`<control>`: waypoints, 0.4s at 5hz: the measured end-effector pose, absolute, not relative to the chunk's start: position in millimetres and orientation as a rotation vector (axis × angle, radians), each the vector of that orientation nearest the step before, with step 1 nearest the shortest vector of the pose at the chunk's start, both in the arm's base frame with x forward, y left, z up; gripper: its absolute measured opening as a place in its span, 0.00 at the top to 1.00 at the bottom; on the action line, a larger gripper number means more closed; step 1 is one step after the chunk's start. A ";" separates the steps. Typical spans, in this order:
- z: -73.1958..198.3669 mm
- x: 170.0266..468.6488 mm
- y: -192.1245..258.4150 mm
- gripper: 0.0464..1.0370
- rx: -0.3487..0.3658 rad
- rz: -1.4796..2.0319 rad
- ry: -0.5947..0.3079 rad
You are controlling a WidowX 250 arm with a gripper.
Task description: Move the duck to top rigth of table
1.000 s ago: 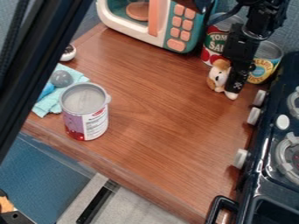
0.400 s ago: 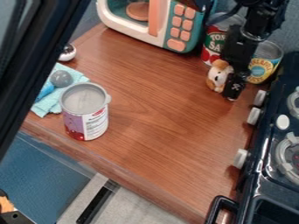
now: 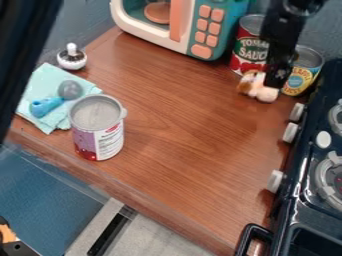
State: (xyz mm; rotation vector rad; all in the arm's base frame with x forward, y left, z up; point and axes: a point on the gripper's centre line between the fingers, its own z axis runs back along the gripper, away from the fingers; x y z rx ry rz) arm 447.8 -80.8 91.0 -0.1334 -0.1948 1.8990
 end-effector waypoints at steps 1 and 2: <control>102.4 441.8 -79.1 0.04 -0.126 1.853 -0.262; 102.4 441.6 -80.2 0.04 -0.126 1.849 -0.263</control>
